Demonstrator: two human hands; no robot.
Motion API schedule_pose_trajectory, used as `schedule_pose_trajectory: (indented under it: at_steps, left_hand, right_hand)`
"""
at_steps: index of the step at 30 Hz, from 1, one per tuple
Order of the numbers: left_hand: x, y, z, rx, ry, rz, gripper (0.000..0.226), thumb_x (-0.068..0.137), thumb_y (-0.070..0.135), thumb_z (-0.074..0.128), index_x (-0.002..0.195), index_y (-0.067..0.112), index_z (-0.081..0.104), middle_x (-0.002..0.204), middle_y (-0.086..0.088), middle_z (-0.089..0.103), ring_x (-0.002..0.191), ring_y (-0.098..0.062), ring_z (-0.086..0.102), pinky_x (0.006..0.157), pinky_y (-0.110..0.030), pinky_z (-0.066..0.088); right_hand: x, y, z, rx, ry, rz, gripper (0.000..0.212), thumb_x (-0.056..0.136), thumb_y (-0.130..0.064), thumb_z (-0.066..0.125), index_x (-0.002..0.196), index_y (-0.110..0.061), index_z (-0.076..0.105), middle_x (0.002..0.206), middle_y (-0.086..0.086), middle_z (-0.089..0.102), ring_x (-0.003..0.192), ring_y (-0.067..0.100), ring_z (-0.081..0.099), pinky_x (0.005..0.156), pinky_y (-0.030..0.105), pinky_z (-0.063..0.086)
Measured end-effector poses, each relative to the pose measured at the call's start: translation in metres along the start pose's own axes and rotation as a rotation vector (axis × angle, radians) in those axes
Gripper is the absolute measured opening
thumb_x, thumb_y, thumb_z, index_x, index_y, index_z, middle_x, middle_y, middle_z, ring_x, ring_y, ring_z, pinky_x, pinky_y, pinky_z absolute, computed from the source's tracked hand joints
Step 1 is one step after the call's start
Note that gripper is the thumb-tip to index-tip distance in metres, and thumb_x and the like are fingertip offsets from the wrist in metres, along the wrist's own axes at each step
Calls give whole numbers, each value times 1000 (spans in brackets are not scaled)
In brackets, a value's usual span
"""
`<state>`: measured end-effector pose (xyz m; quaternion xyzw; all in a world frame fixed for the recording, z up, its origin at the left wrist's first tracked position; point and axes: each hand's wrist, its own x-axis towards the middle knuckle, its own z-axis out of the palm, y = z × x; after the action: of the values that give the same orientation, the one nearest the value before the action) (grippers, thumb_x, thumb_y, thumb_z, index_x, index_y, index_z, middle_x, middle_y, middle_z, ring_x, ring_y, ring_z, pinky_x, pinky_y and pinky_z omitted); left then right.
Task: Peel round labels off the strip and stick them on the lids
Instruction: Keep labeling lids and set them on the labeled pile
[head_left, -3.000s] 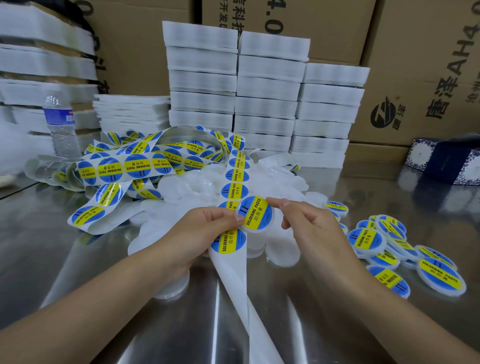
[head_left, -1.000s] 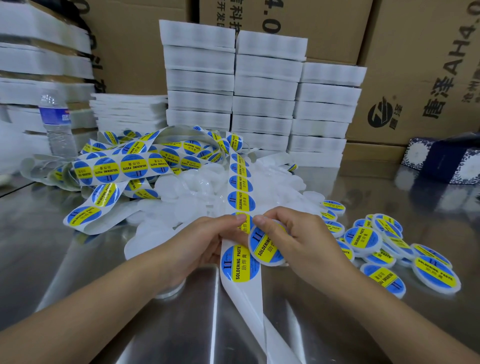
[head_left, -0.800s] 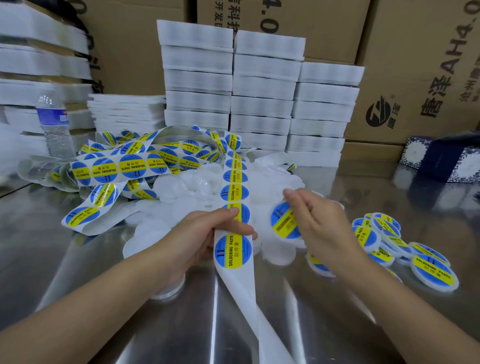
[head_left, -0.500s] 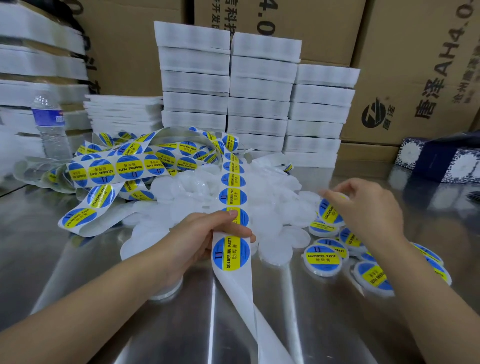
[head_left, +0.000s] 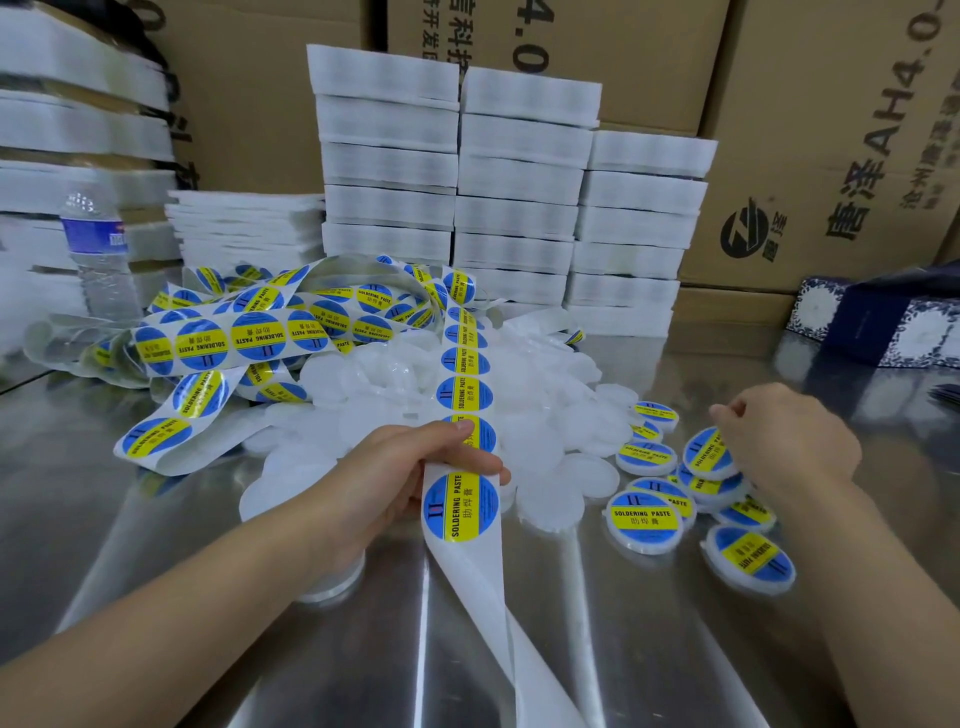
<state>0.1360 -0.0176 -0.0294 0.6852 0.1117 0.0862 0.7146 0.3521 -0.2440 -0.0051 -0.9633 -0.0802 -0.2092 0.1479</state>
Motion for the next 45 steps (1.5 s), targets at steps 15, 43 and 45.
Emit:
schedule_pose_trajectory:
  at_steps: [15,43,45]
  left_hand:
    - [-4,2,2,-1,4,-22,51,49,55,66,78,15,80,97,-3,76,88,-16,72,74,-26,57]
    - [-16,9,13,-4,53,-36,40,68,41,59,79,8,79,98,-5,75,82,-16,72,68,-22,56]
    - [-17,9,13,5,51,-31,41,66,42,60,80,9,79,99,-5,75,83,-16,71,68,-23,55]
  right_hand:
    - [-33,-38,31,-278,-529,-460,29,92,-11,28,65,-22,26,101,-3,35,122,23,35,106,62,17]
    - [-13,-24,34,-312,-293,-202,33,92,-21,29,100,-16,61,121,6,55,124,27,39,108,61,2]
    - [-16,-29,36,-270,-234,-265,30,92,-21,32,102,-13,59,118,7,56,119,27,44,109,61,7]
